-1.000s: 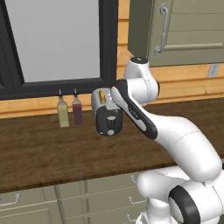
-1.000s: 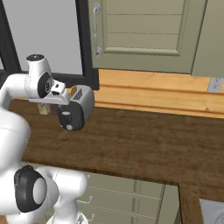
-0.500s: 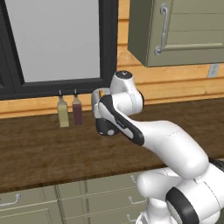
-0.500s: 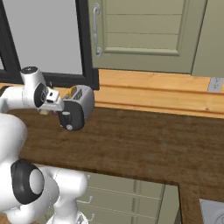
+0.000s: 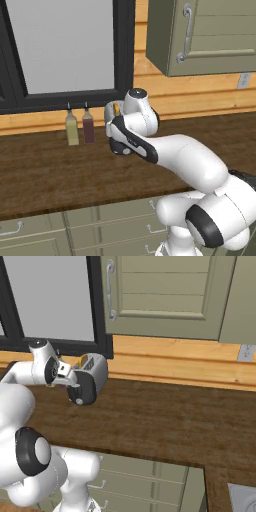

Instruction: Start the toaster. Once the lever pops up, take the bread to the plate on the dining counter.

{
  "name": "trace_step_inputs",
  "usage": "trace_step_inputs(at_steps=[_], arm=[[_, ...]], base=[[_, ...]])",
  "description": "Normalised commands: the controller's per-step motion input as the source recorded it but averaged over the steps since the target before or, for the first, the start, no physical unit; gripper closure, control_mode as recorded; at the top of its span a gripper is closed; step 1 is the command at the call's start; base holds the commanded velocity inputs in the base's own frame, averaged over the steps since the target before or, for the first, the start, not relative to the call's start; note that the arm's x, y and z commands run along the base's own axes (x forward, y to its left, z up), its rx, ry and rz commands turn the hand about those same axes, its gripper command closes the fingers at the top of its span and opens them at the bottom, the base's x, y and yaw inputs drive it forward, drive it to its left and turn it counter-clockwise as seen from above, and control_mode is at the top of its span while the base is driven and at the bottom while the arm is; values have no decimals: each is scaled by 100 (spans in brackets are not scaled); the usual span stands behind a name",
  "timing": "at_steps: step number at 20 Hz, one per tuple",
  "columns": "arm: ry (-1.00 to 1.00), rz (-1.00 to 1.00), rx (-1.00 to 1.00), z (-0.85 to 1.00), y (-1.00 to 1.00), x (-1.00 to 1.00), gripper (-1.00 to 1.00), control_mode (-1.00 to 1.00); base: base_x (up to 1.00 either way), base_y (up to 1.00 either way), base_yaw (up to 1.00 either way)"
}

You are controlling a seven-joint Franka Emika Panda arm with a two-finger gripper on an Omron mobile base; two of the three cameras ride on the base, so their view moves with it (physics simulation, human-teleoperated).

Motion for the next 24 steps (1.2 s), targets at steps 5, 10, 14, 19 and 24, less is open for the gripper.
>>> trace_step_inputs(at_steps=[5, 10, 14, 19, 24], arm=[[-5, 0, -2, -7, 0, 25, -100, -100], [-4, 0, -2, -11, 0, 20, -100, -100], [-2, 0, -1, -7, 7, 22, -100, -100], [-1, 0, 0, -7, 10, 22, -100, -100], [-1, 0, 0, -14, 9, 14, -100, -100]], base=[[0, 0, 0], [0, 0, 0], [0, 0, 0], [0, 0, 0], [0, 0, 0]])
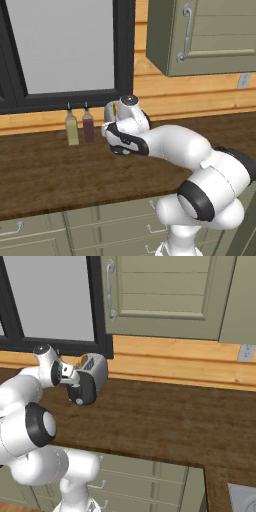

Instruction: Start the toaster. Once the lever pops up, take the bread to the plate on the dining counter.

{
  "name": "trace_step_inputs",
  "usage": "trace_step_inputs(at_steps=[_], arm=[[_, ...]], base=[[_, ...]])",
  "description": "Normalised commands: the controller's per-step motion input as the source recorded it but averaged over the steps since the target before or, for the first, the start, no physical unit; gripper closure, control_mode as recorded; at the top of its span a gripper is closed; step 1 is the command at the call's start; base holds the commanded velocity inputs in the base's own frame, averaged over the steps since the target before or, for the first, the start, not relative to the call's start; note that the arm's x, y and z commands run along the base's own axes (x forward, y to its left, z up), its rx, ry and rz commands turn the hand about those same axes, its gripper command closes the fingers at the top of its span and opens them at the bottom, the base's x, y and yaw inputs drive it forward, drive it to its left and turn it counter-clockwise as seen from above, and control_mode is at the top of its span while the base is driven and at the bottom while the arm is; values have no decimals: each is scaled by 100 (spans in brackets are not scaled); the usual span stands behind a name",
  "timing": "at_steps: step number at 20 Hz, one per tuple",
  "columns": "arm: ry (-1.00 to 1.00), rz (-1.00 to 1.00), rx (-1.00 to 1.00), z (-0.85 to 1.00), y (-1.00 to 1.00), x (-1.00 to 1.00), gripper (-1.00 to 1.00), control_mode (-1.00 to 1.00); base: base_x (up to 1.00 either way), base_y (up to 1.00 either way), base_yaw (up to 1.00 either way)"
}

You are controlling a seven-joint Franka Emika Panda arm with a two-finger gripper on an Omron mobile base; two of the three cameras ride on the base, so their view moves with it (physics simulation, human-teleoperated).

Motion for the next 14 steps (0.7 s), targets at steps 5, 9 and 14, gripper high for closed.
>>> trace_step_inputs(at_steps=[5, 9, 14], arm=[[-2, 0, -2, -20, 0, 7, -100, -100], [-3, 0, -2, -23, 0, 3, -100, -100], [-6, 0, -2, -31, 0, 0, -100, -100]], base=[[0, 0, 0], [0, 0, 0], [0, 0, 0]])
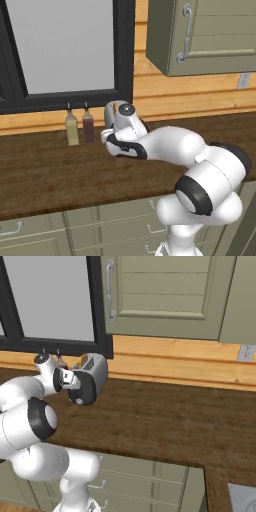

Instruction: Start the toaster. Once the lever pops up, take the bread to the plate on the dining counter.

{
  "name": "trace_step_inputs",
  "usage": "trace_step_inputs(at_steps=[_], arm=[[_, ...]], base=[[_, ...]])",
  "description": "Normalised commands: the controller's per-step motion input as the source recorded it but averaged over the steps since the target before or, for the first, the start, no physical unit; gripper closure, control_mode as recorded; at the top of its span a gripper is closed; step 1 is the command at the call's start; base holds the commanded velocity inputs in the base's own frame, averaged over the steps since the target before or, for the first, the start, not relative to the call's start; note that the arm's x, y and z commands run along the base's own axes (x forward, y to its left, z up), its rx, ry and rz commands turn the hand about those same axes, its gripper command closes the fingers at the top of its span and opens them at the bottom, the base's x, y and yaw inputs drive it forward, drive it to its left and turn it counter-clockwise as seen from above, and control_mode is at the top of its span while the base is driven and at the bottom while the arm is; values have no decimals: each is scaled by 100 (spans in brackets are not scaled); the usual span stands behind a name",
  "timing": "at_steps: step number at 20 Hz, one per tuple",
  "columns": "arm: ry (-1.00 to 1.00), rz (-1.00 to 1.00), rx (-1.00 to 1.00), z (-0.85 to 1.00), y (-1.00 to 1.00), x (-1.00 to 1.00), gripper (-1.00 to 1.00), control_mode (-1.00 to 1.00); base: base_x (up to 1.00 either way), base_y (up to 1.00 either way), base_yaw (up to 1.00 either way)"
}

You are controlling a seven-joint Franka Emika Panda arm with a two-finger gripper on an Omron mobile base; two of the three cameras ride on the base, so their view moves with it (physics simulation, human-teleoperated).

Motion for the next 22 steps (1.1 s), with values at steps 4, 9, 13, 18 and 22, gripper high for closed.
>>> trace_step_inputs(at_steps=[4, 9, 13, 18, 22], arm=[[-11, 0, -1, -19, 0, 0, -100, -100], [-12, 0, 0, 10, 0, 0, -100, -100], [-1, 0, 4, 58, 0, -12, -100, -100], [5, 0, 5, 68, 0, -15, -100, -100], [10, 0, 0, 12, 0, 12, -100, -100]], base=[[0, 0, 0], [0, 0, 0], [0, 0, 0], [0, 0, 0], [0, 0, 0]])
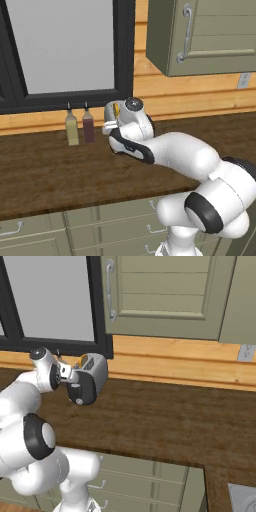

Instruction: Start the toaster. Once the lever pops up, take the bread to the plate on the dining counter.

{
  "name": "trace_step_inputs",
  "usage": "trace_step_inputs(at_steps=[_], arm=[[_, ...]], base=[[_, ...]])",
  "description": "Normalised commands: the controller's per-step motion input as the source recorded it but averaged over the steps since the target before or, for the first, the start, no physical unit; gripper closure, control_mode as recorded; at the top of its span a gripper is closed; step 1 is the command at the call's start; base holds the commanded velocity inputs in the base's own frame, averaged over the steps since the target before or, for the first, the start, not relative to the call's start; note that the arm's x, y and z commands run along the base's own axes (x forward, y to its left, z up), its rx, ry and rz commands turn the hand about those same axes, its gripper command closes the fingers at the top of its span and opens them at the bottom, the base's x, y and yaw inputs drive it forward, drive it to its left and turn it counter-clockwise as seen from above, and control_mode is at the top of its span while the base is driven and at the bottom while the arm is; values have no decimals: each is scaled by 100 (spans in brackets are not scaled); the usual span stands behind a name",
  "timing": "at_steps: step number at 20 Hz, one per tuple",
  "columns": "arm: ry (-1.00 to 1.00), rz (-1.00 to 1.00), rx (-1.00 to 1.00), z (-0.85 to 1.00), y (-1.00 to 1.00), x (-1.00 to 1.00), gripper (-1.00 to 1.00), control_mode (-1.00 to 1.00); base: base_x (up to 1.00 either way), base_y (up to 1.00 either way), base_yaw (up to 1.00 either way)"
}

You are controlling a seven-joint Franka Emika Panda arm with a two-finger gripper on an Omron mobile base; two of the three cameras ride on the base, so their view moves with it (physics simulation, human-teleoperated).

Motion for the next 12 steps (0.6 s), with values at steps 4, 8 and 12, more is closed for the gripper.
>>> trace_step_inputs(at_steps=[4, 8, 12], arm=[[7, 0, 0, -13, 0, 38, -100, -100], [10, 0, 0, -29, 0, 39, -100, -100], [9, 0, -1, -46, 1, 21, -100, -100]], base=[[0, 0, 0], [0, 0, 0], [0, 0, 0]])
